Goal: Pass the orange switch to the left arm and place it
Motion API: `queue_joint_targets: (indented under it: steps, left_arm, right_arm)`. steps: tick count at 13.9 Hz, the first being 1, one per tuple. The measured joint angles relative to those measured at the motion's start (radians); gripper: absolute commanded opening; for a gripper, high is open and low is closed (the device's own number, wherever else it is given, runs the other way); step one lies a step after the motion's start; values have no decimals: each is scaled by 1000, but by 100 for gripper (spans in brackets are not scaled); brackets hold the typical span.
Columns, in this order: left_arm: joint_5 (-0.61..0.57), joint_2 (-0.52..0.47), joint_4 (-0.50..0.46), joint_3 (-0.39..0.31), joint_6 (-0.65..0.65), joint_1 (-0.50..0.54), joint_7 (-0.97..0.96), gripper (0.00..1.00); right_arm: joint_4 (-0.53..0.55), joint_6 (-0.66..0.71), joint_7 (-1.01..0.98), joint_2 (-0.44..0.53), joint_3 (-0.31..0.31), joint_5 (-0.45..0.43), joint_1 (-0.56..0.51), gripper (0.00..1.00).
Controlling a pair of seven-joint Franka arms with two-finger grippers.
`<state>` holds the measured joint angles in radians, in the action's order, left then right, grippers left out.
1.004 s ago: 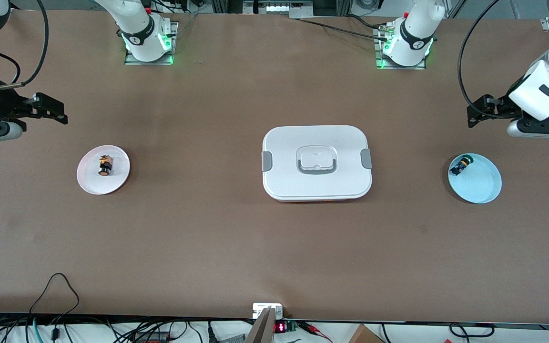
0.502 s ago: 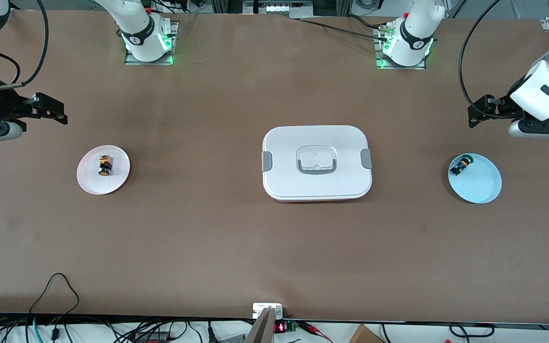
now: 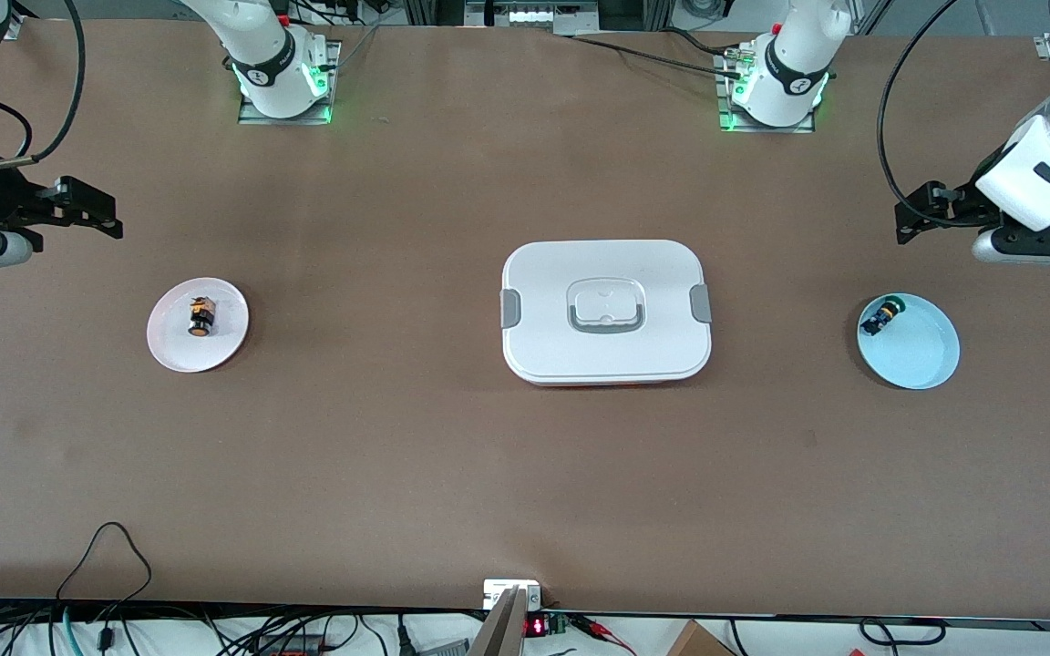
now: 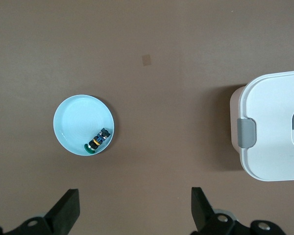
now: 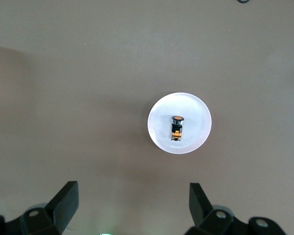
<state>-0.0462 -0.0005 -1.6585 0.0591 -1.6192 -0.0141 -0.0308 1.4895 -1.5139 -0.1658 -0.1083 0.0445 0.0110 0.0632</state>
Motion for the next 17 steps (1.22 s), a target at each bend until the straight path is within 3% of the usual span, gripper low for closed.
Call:
queue_joint_targets:
  steps: [3,10,17]
  left_arm:
    - [0,0,0,1,0,0,0,100]
    - [0,0,34,7,11,-1,0,100]
    - [1,0,41,8,40,-2,0,100]
  right_arm:
    - [0,-7,-66,-5,-3,-2,2,100]
    - [-1,-45,-993,-48,25,-11,-46,100]
    - [-21,-47,-1281,-75,25,-25,-52,100]
